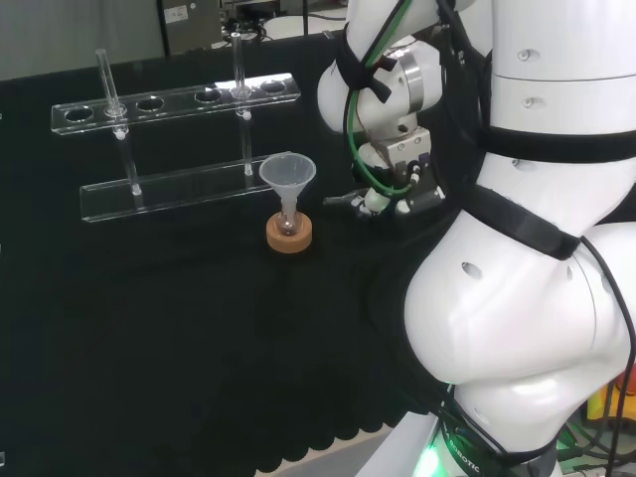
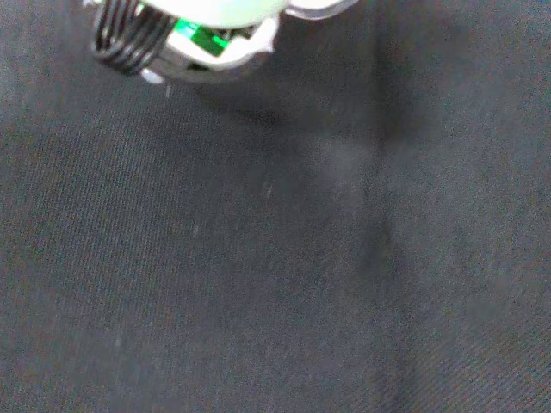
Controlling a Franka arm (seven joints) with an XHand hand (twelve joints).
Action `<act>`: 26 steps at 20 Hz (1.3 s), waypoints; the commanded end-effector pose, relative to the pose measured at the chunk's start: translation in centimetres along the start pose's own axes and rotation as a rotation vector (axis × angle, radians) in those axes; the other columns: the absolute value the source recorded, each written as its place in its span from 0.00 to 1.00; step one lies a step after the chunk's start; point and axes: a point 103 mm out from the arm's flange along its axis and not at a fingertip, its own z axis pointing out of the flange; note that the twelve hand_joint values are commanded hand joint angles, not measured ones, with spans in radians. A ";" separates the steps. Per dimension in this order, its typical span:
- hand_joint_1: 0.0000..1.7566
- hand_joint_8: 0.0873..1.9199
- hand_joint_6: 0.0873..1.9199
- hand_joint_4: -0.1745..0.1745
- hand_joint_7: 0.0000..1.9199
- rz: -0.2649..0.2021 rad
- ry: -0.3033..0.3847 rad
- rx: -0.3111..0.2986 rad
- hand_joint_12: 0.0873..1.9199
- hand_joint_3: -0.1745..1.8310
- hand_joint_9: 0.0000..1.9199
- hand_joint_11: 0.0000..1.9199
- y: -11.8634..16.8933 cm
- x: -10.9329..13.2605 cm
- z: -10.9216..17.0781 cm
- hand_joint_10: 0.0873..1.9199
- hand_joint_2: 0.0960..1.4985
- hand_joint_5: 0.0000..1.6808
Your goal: Pick up the weighing funnel.
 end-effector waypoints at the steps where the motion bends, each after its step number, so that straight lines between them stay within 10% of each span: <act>1: 0.62 0.31 0.44 1.00 0.33 0.014 0.014 -0.017 0.63 0.42 0.45 0.27 -0.6 -1.6 -1.5 0.20 0.44 0.68; 18: 0.62 0.31 0.44 1.00 0.33 0.024 -0.075 -0.028 0.63 0.43 0.46 0.28 -5.7 -1.7 -7.8 0.20 0.42 0.69; 20: 0.62 0.31 0.44 1.00 0.33 0.036 -0.147 -0.020 0.63 0.43 0.46 0.28 -5.4 -4.8 -9.6 0.20 0.42 0.69; 21: 0.62 0.31 0.44 1.00 0.33 -0.094 -0.111 -0.045 0.63 0.43 0.46 0.28 -6.0 -5.0 -10.0 0.20 0.42 0.69; 22: 0.62 0.31 0.44 1.00 0.33 -0.076 -0.206 -0.043 0.62 0.44 0.46 0.28 -6.5 -5.0 -10.2 0.20 0.42 0.69; 26: 0.63 0.31 0.44 1.00 0.33 0.015 -0.101 -0.059 0.62 0.44 0.46 0.28 -7.8 -5.2 -10.8 0.20 0.41 0.69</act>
